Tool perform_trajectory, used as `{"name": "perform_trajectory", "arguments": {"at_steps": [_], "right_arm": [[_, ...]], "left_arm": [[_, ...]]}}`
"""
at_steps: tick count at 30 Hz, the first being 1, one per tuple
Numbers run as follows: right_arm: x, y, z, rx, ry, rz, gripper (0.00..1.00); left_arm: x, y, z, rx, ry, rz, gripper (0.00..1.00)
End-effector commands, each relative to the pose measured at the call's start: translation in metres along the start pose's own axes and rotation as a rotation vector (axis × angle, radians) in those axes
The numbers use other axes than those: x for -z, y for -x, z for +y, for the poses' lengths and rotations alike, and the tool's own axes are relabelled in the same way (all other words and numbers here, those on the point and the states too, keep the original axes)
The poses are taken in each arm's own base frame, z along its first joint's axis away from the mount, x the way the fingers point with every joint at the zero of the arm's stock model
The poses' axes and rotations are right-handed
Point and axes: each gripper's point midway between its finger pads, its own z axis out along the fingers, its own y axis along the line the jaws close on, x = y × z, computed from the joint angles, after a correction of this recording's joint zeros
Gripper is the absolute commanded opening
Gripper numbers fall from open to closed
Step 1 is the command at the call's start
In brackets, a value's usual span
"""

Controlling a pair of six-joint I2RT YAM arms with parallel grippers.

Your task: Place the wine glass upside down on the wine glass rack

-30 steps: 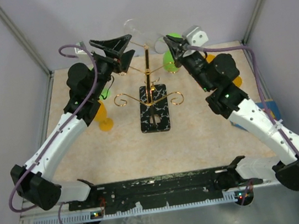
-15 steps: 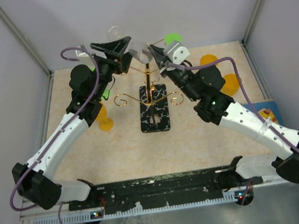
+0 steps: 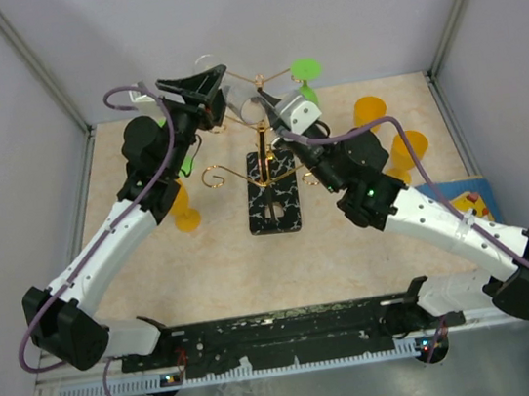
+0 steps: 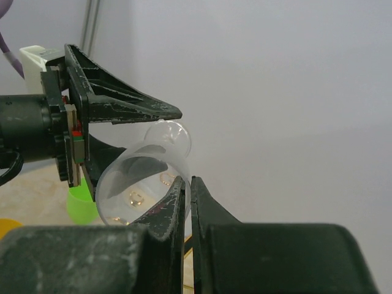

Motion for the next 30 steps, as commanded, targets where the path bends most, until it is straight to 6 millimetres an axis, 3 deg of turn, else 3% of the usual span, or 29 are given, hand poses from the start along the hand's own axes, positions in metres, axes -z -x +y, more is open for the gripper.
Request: {"name": "perform_trajectory", "arguments": {"at_steps": [1, 9, 19, 27, 30], "right_arm": [[0.009, 0.035, -0.013, 0.012, -0.06, -0.09, 0.0], [0.014, 0.031, -0.005, 0.029, -0.05, -0.072, 0.0], [0.013, 0.026, 0.001, 0.045, -0.049, -0.053, 0.0], [0.015, 0.022, -0.001, 0.054, -0.058, -0.037, 0.0], [0.017, 0.019, -0.003, 0.06, -0.068, -0.024, 0.12]], "left_arm": [[0.0, 0.01, -0.004, 0.003, -0.032, -0.042, 0.71], [0.003, 0.014, -0.009, -0.005, -0.064, -0.055, 0.66], [0.001, 0.013, -0.005, -0.012, -0.08, -0.044, 0.33], [-0.001, 0.014, -0.016, -0.121, -0.116, -0.042, 0.17], [-0.001, 0.02, -0.021, -0.184, -0.13, -0.063, 0.16]]}}
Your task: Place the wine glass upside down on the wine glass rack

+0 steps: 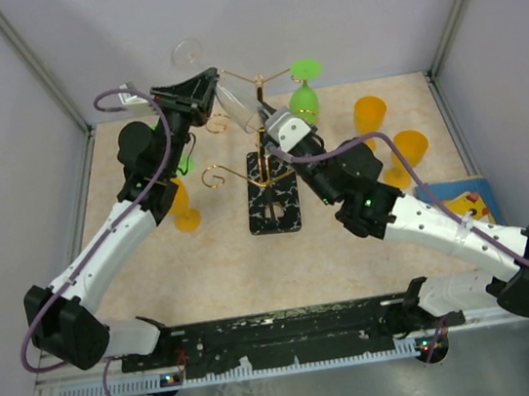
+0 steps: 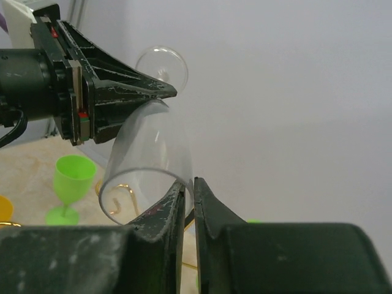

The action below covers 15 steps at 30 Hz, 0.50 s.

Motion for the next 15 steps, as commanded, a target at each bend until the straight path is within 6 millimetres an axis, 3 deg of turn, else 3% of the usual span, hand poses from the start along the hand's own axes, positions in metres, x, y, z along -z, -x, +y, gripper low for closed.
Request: {"name": "perform_trajectory", "arguments": {"at_steps": [1, 6, 11, 15], "right_arm": [[0.006, 0.029, -0.021, -0.032, -0.069, -0.08, 0.16], [0.01, 0.02, -0.023, -0.025, -0.086, -0.037, 0.33], [0.012, 0.008, -0.028, -0.007, -0.115, 0.024, 0.42], [0.014, 0.0, -0.032, 0.008, -0.144, 0.065, 0.5]], "left_arm": [[-0.002, 0.006, -0.019, -0.158, -0.076, -0.007, 0.14], [-0.003, 0.029, -0.019, -0.284, -0.107, -0.025, 0.06], [-0.013, 0.069, -0.015, -0.57, -0.06, -0.055, 0.03], [-0.018, 0.1, -0.016, -0.792, -0.052, -0.083, 0.11]]}}
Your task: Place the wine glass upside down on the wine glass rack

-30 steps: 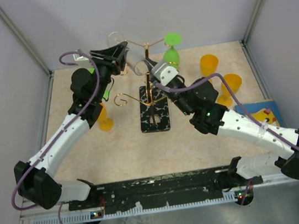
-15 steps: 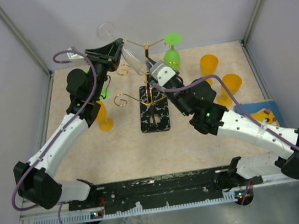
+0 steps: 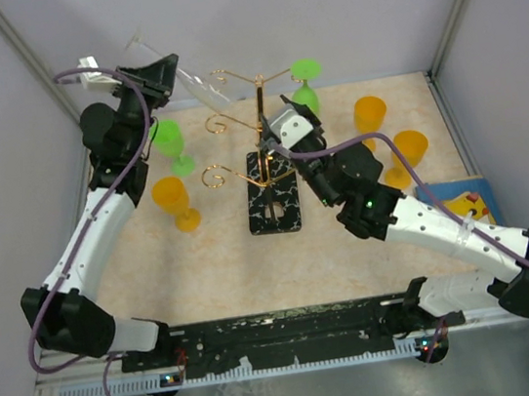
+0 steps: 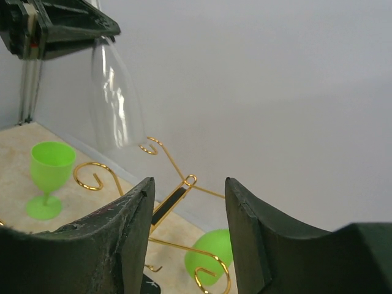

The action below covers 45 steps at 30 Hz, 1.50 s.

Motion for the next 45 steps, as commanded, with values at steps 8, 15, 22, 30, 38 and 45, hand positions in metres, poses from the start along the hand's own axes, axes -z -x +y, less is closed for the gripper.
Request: {"name": "perform_trajectory", "arguments": {"at_steps": [8, 15, 22, 30, 38, 45], "right_arm": [[0.009, 0.001, -0.035, 0.022, -0.133, 0.069, 0.53], [0.023, -0.004, -0.043, -0.057, -0.124, 0.143, 0.79], [0.038, -0.012, -0.052, -0.139, -0.155, 0.251, 0.99], [0.059, -0.016, -0.062, -0.198, -0.175, 0.278, 0.99], [0.065, -0.024, -0.066, -0.172, -0.196, 0.309, 0.99], [0.066, -0.029, -0.066, -0.161, -0.209, 0.325, 0.99]], "left_arm": [[-0.011, 0.06, 0.02, -0.631, -0.027, 0.012, 0.0], [-0.014, 0.038, 0.049, -0.855, -0.09, 0.147, 0.0], [-0.015, 0.001, 0.096, -0.967, -0.13, 0.289, 0.04], [-0.016, -0.003, 0.148, -1.054, -0.109, 0.288, 0.04], [-0.002, -0.037, 0.152, -0.987, -0.271, 0.281, 0.03], [0.002, -0.046, 0.143, -0.915, -0.324, 0.281, 0.02]]}}
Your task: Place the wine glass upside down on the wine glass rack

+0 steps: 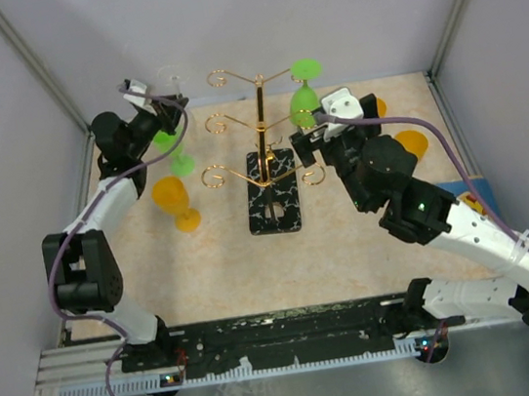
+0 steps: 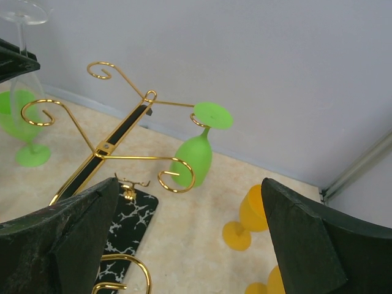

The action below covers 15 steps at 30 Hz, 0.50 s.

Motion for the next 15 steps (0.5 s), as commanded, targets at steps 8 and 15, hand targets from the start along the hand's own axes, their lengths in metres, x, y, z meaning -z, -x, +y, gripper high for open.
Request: {"name": "perform_trajectory", "arguments": {"at_steps": [8, 15], "right_arm": [[-0.003, -0.003, -0.004, 0.007, -0.04, 0.01, 0.99], [-0.004, -0.003, -0.003, 0.012, -0.039, 0.01, 0.99]], "left_arm": [[-0.003, 0.021, -0.022, 0.007, -0.117, -0.104, 0.01], [-0.006, -0.002, -0.033, 0.009, -0.173, -0.1, 0.0]]}}
